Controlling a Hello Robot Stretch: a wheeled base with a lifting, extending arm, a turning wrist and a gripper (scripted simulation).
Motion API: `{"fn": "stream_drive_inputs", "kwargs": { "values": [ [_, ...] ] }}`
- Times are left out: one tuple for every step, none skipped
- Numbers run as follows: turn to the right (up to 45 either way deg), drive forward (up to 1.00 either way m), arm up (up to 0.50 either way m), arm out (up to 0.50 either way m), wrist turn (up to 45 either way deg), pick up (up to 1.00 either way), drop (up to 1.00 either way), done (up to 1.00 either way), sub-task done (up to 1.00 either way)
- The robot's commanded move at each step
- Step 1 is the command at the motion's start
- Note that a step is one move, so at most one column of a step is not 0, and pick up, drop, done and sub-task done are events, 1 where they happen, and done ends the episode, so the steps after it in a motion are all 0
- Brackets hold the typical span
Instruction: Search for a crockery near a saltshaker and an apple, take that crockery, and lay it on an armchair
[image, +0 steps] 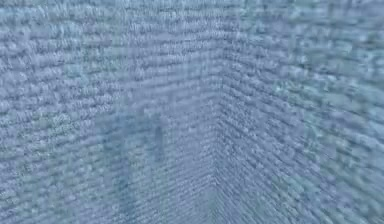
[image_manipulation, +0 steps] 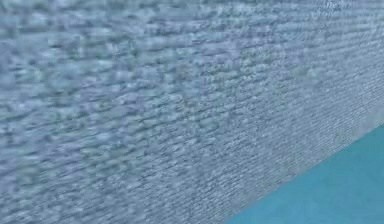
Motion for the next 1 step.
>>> {"fn": "stream_drive_inputs", "kwargs": {
  "values": [
    [-45.0, 0.0, 0.0, 0.0, 0.0, 0.0, 0.0, 0.0, 0.0]
  ]
}}
